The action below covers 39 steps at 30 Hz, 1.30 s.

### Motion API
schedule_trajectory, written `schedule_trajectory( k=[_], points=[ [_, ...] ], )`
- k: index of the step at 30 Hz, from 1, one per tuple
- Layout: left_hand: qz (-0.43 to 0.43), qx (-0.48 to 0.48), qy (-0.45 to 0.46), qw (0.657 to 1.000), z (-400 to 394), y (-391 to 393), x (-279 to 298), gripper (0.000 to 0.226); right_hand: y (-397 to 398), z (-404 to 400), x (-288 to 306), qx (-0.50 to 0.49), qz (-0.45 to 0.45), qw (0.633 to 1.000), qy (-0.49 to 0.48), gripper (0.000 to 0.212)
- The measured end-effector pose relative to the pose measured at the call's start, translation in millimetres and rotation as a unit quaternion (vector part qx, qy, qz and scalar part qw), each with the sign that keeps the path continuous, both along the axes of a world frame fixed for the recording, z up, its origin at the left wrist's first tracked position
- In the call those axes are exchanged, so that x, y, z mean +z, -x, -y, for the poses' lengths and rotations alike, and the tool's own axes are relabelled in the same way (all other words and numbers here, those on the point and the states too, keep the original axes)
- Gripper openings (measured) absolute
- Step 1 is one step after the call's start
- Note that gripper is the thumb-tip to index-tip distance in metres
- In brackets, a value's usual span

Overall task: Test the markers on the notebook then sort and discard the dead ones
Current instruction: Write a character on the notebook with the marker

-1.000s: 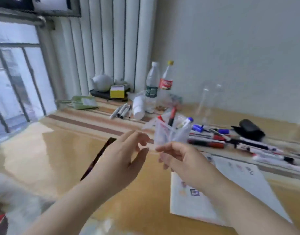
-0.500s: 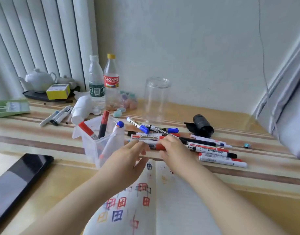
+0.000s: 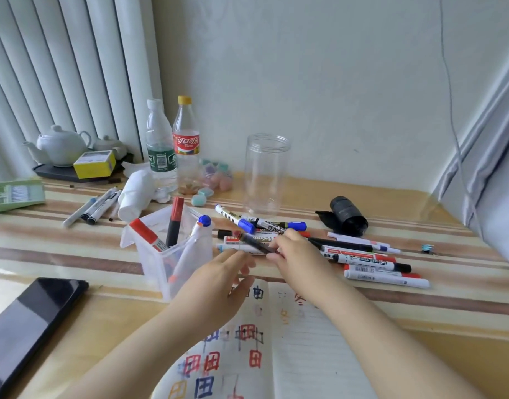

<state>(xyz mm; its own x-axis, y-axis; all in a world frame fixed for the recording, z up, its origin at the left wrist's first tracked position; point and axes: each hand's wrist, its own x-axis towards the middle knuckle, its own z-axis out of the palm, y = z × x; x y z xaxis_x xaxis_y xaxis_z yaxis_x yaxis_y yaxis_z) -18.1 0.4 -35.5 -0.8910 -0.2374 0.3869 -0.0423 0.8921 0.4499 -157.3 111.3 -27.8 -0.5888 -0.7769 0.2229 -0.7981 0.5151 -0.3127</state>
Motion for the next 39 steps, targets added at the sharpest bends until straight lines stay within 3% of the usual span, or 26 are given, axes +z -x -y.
schedule_trajectory(
  k=[3,6,8,9,11,13,14,16,18,21,25,28,31,36,39],
  points=[
    [-0.008,0.000,-0.012,1.000,-4.0,2.6,7.3,0.023,-14.8,-20.3,18.4,-0.058,0.196,0.969,0.138,0.010],
    [0.000,-0.038,-0.019,0.999,-17.7,10.9,14.9,0.028,-34.3,-37.1,21.8,-0.059,0.417,0.870,0.257,0.015],
    [0.025,-0.065,-0.018,0.997,-28.0,15.4,17.0,0.024,-45.6,-47.7,19.6,-0.065,0.492,0.816,0.296,0.015],
    [0.033,-0.072,-0.017,0.997,-31.4,16.7,17.0,0.023,-50.5,-53.6,18.9,-0.073,0.502,0.813,0.287,0.017],
    [0.058,-0.068,-0.006,0.996,-34.2,16.4,16.0,0.020,-57.1,-68.2,17.8,-0.093,0.421,0.876,0.214,0.021],
    [0.088,-0.065,0.003,0.994,-35.6,14.4,14.6,0.017,-58.7,-83.3,16.3,-0.090,0.198,0.965,0.144,0.023],
    [0.096,-0.069,0.006,0.993,-37.4,13.3,14.5,0.017,-57.9,-88.9,15.7,-0.077,0.043,0.988,0.127,0.020],
    [0.098,-0.082,0.012,0.992,-43.7,10.8,15.3,0.017,-54.8,-90.7,11.2,-0.015,-0.178,0.980,0.087,0.014],
    [0.079,-0.107,0.022,0.991,-50.2,9.0,17.0,0.019,-52.1,-88.0,2.5,0.040,-0.244,0.968,0.041,0.031],
    [0.083,-0.141,0.044,0.986,-54.0,3.7,18.3,0.018,-50.8,-89.9,-1.7,0.076,-0.265,0.961,-0.016,0.027],
    [0.135,-0.171,0.030,0.975,-54.8,-3.2,16.6,0.019,-51.8,-100.6,-0.8,0.074,-0.285,0.954,-0.058,0.041],
    [0.147,-0.155,0.034,0.976,-51.8,-2.7,15.9,0.020,-57.2,-100.7,9.2,0.063,-0.193,0.973,-0.111,0.052],
    [0.149,-0.103,0.040,0.983,-42.5,-1.3,15.6,0.018,-56.9,-109.0,16.6,-0.008,0.041,0.993,-0.115,0.066],
    [0.142,-0.060,0.038,0.987,-31.1,1.1,16.2,0.017,-42.3,-123.7,19.9,-0.036,0.194,0.980,0.010,0.055],
    [0.126,-0.067,0.044,0.989,-31.7,5.6,14.8,0.014,-41.7,-119.3,18.9,-0.038,0.325,0.929,0.171,0.037]
  ],
)
